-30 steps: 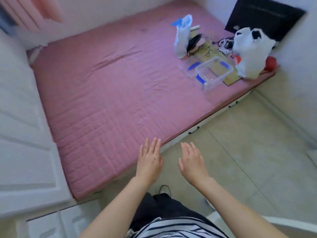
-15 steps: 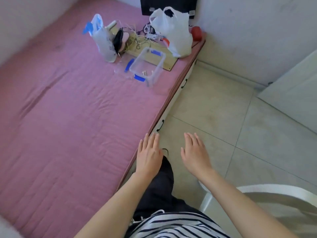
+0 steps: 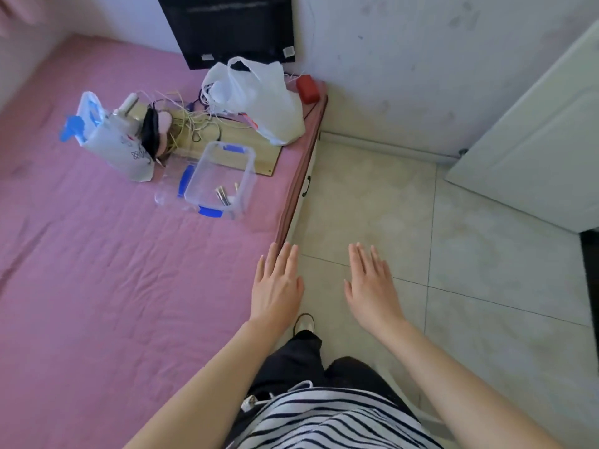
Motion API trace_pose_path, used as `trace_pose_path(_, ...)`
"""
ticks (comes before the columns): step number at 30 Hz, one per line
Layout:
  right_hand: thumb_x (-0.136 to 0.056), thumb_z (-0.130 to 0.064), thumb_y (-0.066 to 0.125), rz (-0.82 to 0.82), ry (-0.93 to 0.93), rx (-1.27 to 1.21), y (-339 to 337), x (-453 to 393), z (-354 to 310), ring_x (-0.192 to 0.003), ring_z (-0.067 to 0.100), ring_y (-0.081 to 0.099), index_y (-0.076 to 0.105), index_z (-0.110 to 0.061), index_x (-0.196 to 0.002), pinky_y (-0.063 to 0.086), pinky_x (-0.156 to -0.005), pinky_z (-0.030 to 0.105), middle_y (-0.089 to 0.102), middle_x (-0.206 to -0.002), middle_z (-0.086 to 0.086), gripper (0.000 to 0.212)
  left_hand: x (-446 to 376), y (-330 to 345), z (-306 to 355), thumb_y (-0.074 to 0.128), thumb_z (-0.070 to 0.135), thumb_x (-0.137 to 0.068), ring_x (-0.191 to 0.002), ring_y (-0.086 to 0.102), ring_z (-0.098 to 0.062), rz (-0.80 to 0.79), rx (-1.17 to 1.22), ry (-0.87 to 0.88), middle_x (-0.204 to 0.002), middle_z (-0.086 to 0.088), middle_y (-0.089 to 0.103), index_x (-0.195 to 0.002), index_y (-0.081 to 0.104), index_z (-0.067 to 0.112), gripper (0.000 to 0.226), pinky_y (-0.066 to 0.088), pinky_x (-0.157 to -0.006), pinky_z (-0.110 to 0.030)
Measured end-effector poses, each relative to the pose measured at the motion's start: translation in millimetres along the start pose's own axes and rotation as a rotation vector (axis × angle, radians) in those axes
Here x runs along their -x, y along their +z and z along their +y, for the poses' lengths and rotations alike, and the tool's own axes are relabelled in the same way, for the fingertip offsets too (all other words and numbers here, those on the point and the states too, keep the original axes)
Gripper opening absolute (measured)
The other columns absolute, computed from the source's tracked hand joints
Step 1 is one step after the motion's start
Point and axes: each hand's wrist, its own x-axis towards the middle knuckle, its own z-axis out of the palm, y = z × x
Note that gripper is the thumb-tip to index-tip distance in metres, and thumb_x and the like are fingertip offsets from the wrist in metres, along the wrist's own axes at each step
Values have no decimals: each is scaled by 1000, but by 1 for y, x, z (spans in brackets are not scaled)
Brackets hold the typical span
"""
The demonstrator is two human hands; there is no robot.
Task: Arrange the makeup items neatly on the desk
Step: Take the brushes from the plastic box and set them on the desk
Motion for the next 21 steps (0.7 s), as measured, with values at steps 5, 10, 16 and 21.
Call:
trace_pose_path(5,-100,-29,40,14,22,-29,-23,-55,11,-147,31,-4,-3,-12,-152,9,-120,45,3,-160,9,70,-69,-13,6,37,28,-98,-148,-1,-23,7,-12,2,-160,-2,12,-152,11,16,61,2,-120,-40)
trace_pose_path(10,-100,-33,38,10,-1,-8,-44,-117,34,-147,32,-5,-4,-9,-152,9,-119,44,2,-160,9,71,-128,-14,23,38,25,-98,-148,1,-24,2,-18,-46,-159,-3,15,-152,14,15,60,5,-121,-42)
trace_pose_path(16,-100,-33,36,-39,-169,52,-76,-204,66,-147,30,-8,-4,-9,-152,8,-119,43,1,-161,8,69,-199,-13,54,40,24,-98,-148,4,-26,30,12,-199,-159,-3,17,-152,16,14,59,7,-120,-43)
trace_pose_path(21,-101,-34,33,-108,-352,136,-109,-268,87,-147,30,-11,-5,-8,-152,6,-120,43,-3,-161,7,68,-240,-17,80,42,23,-98,-147,7,-28,81,59,-395,-158,-5,20,-151,19,13,59,10,-120,-44)
